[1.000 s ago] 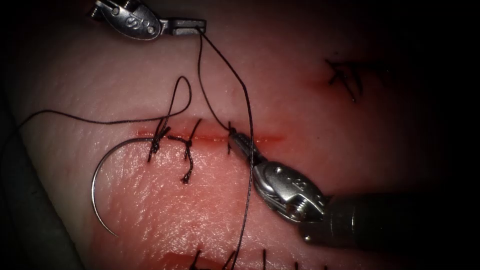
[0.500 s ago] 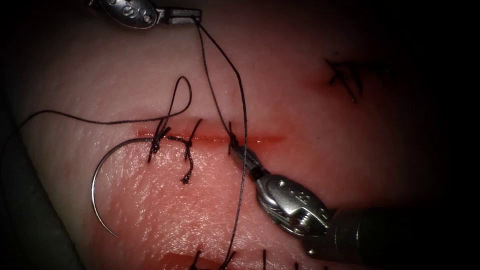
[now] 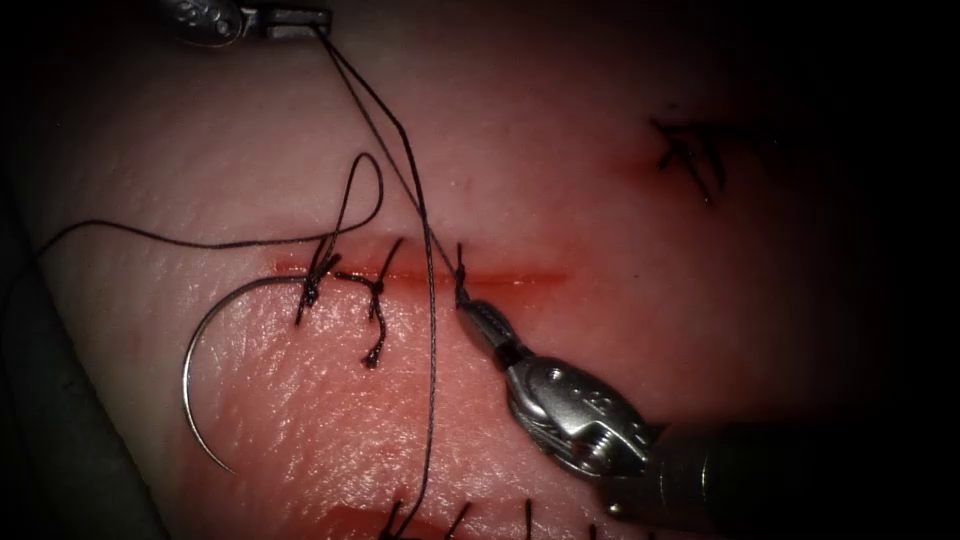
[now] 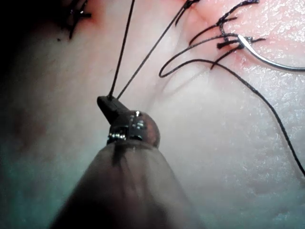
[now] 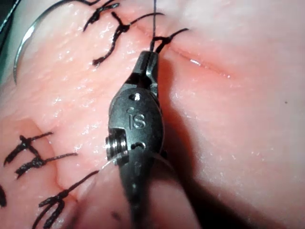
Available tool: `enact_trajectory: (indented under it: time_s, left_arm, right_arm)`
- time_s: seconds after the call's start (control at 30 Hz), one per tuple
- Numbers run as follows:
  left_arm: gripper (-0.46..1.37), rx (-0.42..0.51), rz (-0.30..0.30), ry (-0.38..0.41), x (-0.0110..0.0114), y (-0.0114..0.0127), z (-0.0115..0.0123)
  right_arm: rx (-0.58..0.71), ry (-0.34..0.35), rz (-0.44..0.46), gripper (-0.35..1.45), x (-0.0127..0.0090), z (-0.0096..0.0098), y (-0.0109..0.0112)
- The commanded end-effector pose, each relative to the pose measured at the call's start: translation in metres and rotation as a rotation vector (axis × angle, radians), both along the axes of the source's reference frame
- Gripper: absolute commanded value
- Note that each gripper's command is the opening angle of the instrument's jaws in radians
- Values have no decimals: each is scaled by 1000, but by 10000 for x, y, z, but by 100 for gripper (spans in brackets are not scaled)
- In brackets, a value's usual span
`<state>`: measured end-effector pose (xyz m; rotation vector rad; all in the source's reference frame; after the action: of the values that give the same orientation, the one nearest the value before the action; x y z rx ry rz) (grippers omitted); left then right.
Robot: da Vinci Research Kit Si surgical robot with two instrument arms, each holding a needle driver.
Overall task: Wound Closure
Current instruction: Pull the right gripper down and the left gripper up to tighten the suture
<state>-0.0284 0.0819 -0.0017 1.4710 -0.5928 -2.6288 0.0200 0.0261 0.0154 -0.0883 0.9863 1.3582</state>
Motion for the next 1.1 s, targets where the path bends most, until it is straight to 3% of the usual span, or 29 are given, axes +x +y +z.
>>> enact_trajectory:
  time_s: [0.03,0.27,0.3,0.33,0.37,0.43,0.47,0.73,0.87,0.9,1.0,1.1]
  left_arm:
    - [-35,4,5,-4,1,1,0]
    - [-35,3,5,-5,3,2,1]
    - [-35,3,4,-4,2,1,0]
    - [-35,3,3,-3,2,1,0]
    - [-35,3,1,-2,1,0,0]
    - [-35,3,-1,-1,0,0,0]
    - [-35,7,-7,-3,0,0,0]
    - [-35,7,-16,1,-5,-3,-2]
    - [-35,12,-22,0,-7,-4,-2]
    - [-35,12,-21,-3,-8,-5,-2]
    - [-35,11,-23,-3,-10,-5,-3]
    - [-35,12,-22,-3,-11,-6,-3]
  right_arm:
    - [0,-2,1,-35,-1,0,-1]
    - [-26,-26,-34,-35,-3,0,-4]
    - [-47,-35,-45,-19,-2,1,-4]
    - [-59,-33,-44,31,-2,1,-3]
    - [-76,-26,-43,93,-2,2,-2]
    - [-98,-21,-34,122,-3,6,1]
    - [-108,-15,-30,126,-3,7,2]
    - [-151,-38,-54,110,-4,8,4]
    - [-169,-59,-74,49,-3,7,6]
    - [-168,-59,-73,45,-3,7,7]
    - [-164,-60,-72,-2,-3,6,12]
    - [-164,-61,-68,-13,-3,5,15]
